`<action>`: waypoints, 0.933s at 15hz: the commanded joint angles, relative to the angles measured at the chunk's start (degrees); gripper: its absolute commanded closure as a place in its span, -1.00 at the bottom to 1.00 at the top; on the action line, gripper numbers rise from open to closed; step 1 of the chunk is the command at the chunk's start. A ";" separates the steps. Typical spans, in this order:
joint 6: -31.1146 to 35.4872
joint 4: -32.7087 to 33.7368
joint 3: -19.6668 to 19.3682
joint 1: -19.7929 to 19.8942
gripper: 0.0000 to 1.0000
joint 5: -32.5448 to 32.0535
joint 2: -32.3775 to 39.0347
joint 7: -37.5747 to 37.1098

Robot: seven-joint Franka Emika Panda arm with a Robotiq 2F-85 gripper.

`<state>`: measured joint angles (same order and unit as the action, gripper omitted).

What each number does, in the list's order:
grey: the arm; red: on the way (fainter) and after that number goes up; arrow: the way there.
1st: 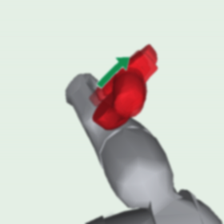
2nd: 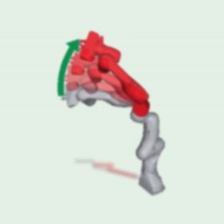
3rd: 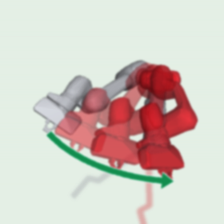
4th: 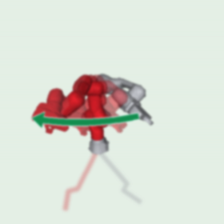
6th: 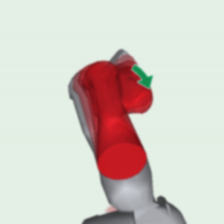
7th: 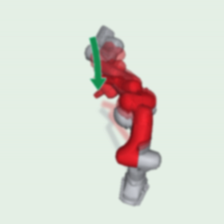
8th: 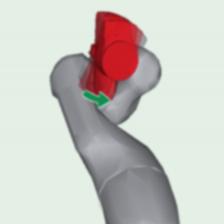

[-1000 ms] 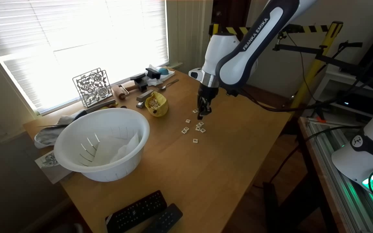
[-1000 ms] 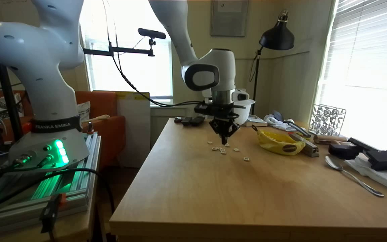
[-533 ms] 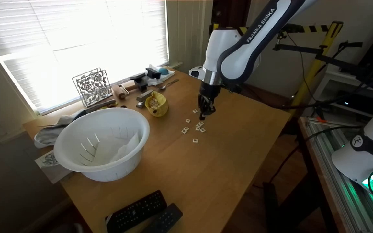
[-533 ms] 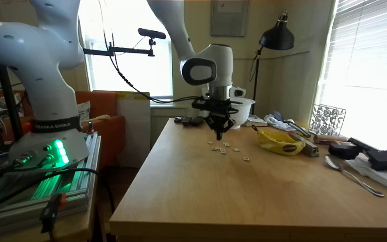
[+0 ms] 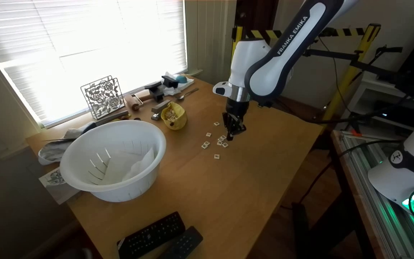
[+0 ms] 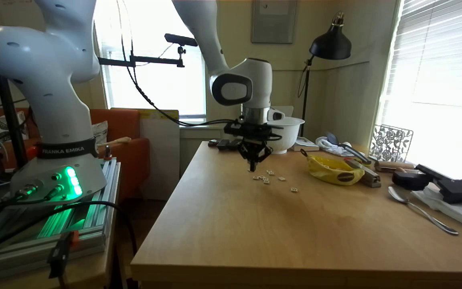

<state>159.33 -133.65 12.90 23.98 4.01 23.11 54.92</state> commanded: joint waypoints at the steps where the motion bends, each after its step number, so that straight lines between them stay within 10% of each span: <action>1: 1.06 -0.82 -2.03 -1.94 1.00 0.39 -0.19 2.27; 14: 5.90 0.32 -2.45 -2.10 1.00 1.05 3.36 1.59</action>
<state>163.20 -133.70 10.38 22.03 4.01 25.17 56.55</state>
